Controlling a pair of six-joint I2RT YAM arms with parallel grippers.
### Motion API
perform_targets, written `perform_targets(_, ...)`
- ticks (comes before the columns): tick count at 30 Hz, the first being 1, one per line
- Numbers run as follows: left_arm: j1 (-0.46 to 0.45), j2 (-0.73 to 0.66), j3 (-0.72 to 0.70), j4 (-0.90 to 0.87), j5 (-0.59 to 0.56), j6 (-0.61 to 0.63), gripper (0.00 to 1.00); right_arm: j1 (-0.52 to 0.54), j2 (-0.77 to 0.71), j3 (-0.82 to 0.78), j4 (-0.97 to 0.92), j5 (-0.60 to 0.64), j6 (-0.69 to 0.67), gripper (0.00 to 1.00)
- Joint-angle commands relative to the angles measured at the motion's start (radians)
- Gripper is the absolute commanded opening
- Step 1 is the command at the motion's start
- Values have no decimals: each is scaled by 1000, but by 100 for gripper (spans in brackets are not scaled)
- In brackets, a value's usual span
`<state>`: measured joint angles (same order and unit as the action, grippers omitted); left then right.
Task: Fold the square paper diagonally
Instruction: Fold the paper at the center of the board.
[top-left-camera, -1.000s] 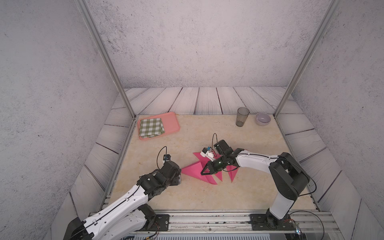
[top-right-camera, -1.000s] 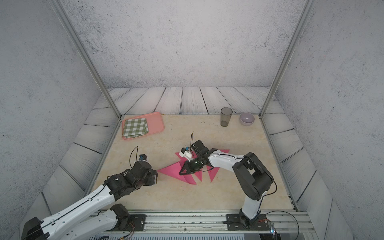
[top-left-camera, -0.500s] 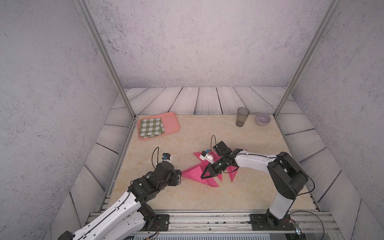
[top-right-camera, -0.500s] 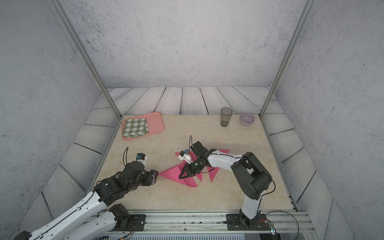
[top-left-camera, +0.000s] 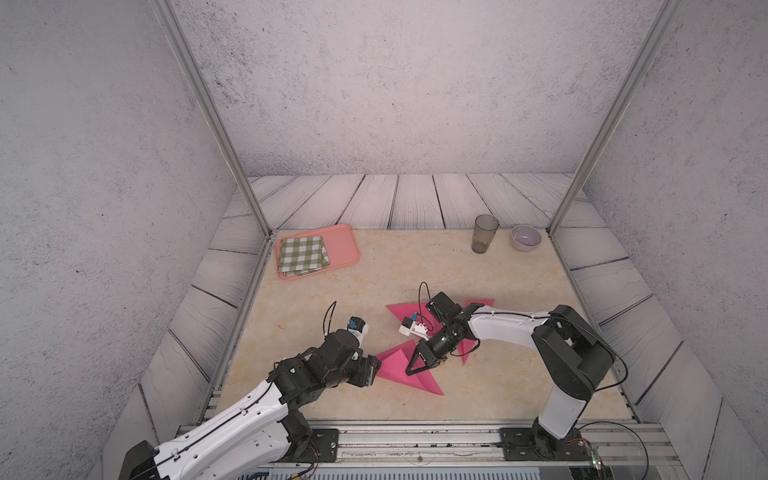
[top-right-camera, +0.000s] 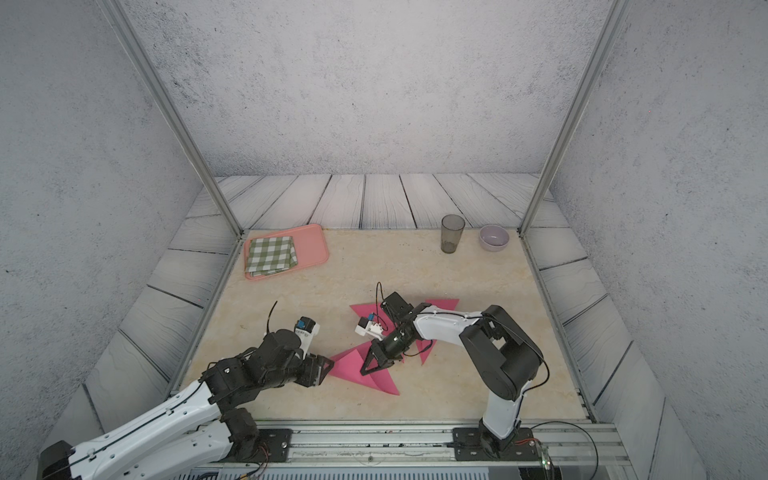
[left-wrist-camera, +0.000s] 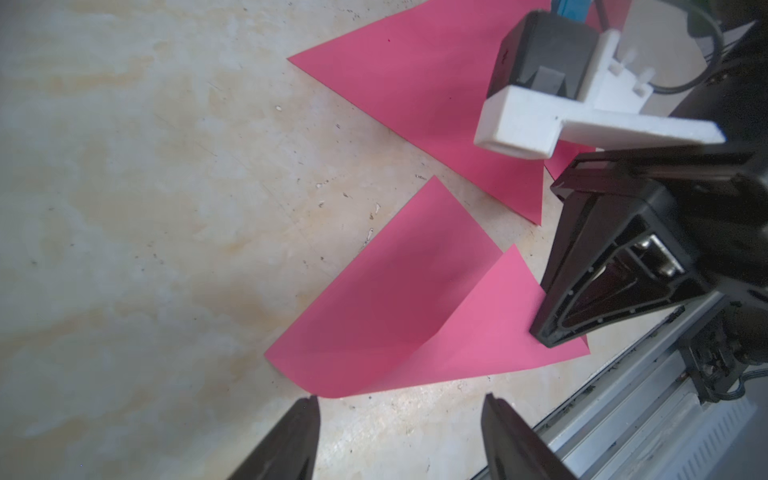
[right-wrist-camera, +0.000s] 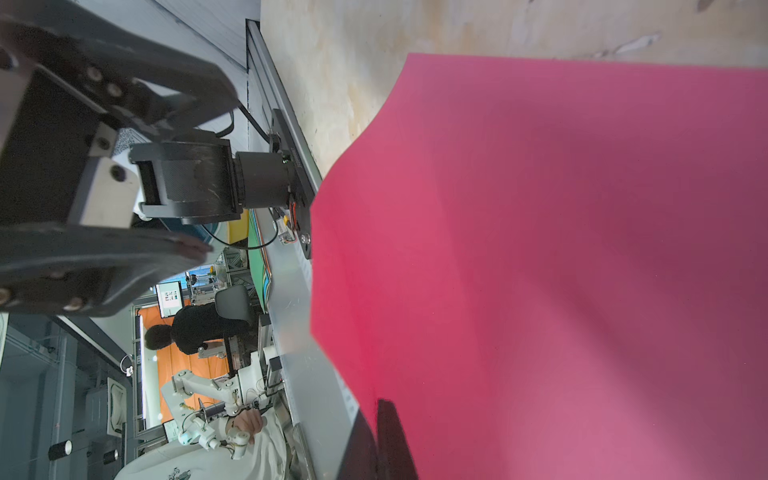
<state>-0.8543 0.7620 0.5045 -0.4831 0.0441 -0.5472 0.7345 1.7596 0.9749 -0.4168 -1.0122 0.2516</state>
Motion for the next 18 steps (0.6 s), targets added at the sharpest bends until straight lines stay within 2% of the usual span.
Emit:
perform_targets(1,-9,13,-63,119,16,38,69,-10,40,11,-42,-30,-47,4)
perform_targets(7,-9,90,-85,233,-42,135,76,-15,63,34,-98,-45,-101,4)
perform_targets(12,-7,158,-85,295,-14,178,81,-15,77,42,-106,-46,-113,4)
perform_targets(18,-4,281,-46,323,52,203,77,-15,87,55,-123,-28,-126,4)
